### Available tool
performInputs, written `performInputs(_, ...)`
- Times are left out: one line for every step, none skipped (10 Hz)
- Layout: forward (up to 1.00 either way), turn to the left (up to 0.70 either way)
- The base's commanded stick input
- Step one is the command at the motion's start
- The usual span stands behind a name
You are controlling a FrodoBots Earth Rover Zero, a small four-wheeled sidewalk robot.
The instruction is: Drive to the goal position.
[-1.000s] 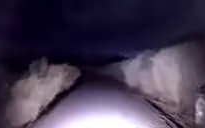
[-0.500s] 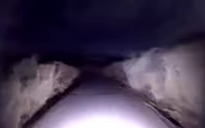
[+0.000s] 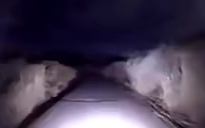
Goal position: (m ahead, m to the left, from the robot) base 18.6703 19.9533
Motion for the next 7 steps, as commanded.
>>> performInputs(0.85,0.0)
performInputs(0.85,0.0)
performInputs(0.85,0.0)
performInputs(0.85,0.0)
performInputs(0.85,0.0)
performInputs(0.85,0.01)
performInputs(0.85,0.04)
